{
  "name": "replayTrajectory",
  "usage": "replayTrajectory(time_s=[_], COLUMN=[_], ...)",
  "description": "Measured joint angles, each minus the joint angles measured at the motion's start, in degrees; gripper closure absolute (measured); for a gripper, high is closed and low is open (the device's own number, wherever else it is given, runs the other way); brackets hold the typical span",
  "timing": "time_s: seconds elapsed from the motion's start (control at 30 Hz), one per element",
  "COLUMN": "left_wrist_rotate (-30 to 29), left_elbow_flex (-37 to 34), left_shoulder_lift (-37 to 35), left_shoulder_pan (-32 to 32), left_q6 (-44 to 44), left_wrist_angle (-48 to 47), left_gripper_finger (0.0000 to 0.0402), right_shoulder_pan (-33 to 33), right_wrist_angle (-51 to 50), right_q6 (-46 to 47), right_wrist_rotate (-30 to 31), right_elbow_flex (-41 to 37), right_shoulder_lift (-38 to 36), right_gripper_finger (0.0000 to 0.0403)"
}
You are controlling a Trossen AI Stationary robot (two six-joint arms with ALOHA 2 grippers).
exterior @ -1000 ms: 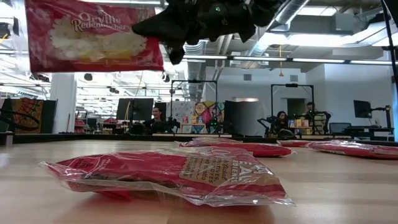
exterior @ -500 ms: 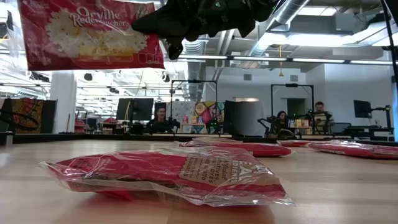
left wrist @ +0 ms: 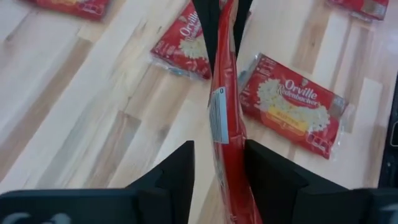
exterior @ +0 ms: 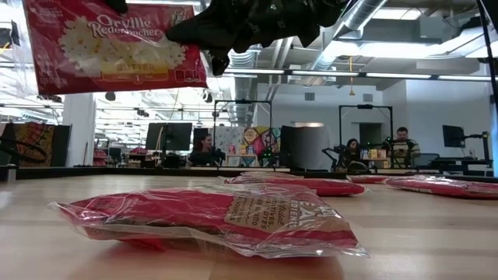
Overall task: Sort popcorn bags into baskets
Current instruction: Put the red popcorn bag into the white bin
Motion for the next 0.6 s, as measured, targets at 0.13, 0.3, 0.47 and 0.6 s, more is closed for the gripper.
replayTrajectory(time_s=[0.13, 0.3, 0.47, 0.6], left_wrist_rotate=[0.97, 2.79, 2.98, 5.23], left_elbow_flex=[0.00, 0.04, 0.09, 0.05], left_shoulder_lift=[0.00, 0.00, -0.02, -0.02], left_shoulder_pan=[0.29, 0.98, 0.17, -3.06], left_q6=[-0.81, -6.86, -17.48, -32.14], left_wrist_angle=[-0.19, -3.54, -10.50, -17.31], left_gripper_finger=[0.0300, 0.0386, 0.0397, 0.0399], right_shoulder_pan=[-0.02, 0.12, -0.21, -1.83], right_wrist_angle=[0.71, 1.92, 1.47, -3.69], right_q6=[-0.12, 0.38, 4.17, 6.30], right_wrist_rotate=[-0.02, 0.42, 1.51, 6.03], right_elbow_flex=[0.00, 0.01, 0.10, 0.11], right_shoulder_lift=[0.00, -0.02, -0.09, -0.30], right_gripper_finger=[0.0392, 0.0363, 0.0307, 0.0262])
